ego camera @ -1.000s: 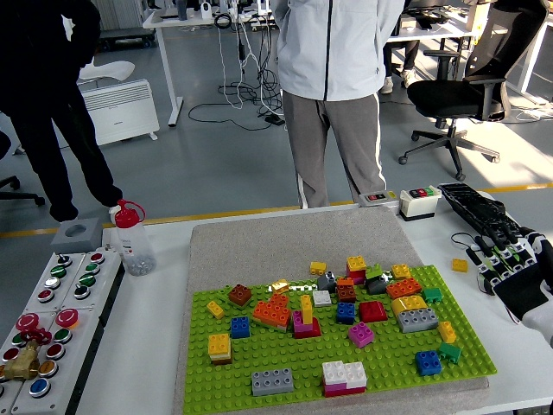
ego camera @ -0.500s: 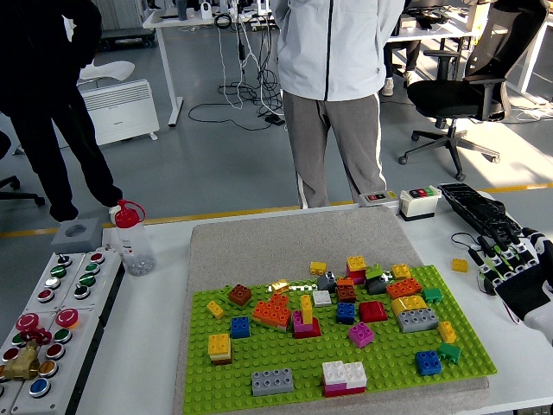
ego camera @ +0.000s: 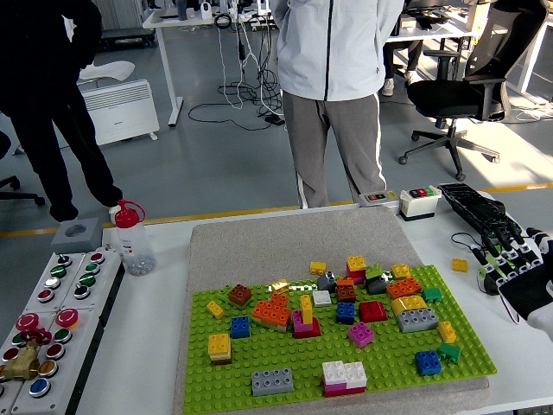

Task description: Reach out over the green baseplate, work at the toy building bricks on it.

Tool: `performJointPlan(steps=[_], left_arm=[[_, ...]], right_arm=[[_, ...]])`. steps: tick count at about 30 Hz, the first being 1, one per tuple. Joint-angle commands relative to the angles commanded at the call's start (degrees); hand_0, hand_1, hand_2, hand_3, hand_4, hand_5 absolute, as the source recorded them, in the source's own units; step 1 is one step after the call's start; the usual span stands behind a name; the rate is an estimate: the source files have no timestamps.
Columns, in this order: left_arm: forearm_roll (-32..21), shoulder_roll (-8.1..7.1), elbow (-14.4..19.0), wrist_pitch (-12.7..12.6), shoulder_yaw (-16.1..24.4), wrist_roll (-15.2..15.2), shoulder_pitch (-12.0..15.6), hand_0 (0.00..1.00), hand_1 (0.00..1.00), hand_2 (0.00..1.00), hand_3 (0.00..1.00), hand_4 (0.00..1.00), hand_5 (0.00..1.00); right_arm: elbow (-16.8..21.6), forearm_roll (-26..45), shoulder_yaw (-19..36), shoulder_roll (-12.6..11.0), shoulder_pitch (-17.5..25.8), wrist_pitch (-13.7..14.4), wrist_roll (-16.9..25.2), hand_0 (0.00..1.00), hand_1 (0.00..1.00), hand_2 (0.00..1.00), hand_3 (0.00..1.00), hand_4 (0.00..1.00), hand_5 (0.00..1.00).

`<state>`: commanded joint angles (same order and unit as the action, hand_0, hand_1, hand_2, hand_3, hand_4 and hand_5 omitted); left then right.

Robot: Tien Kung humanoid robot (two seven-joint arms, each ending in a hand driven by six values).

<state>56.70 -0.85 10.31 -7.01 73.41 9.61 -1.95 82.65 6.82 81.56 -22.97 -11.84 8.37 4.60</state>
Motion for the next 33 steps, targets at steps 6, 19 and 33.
performJointPlan(steps=[6, 19, 33], left_arm=[[-0.2, 0.09, 0.0, 0.0, -0.1, 0.0, -0.1, 0.728, 0.785, 0.816, 0.671, 0.476, 0.998], [0.5, 0.1, 0.0, -0.1, 0.4, 0.2, 0.2, 0.728, 0.786, 0.816, 0.674, 0.478, 0.998], [0.4, 0.15, 0.0, 0.0, 0.2, 0.3, 0.2, 0.729, 0.785, 0.816, 0.673, 0.477, 0.998]], right_arm=[[0.0, 0.1, -0.1, -0.2, -0.1, 0.1, 0.0, 0.795, 0.757, 0.765, 0.756, 0.528, 0.418], [-0.1, 0.4, -0.3, -0.2, 0.3, 0.1, -0.1, 0.795, 0.756, 0.762, 0.755, 0.527, 0.414], [0.1, 0.4, -0.2, -0.4, -0.3, 0.1, -0.2, 0.794, 0.755, 0.761, 0.753, 0.527, 0.415]])
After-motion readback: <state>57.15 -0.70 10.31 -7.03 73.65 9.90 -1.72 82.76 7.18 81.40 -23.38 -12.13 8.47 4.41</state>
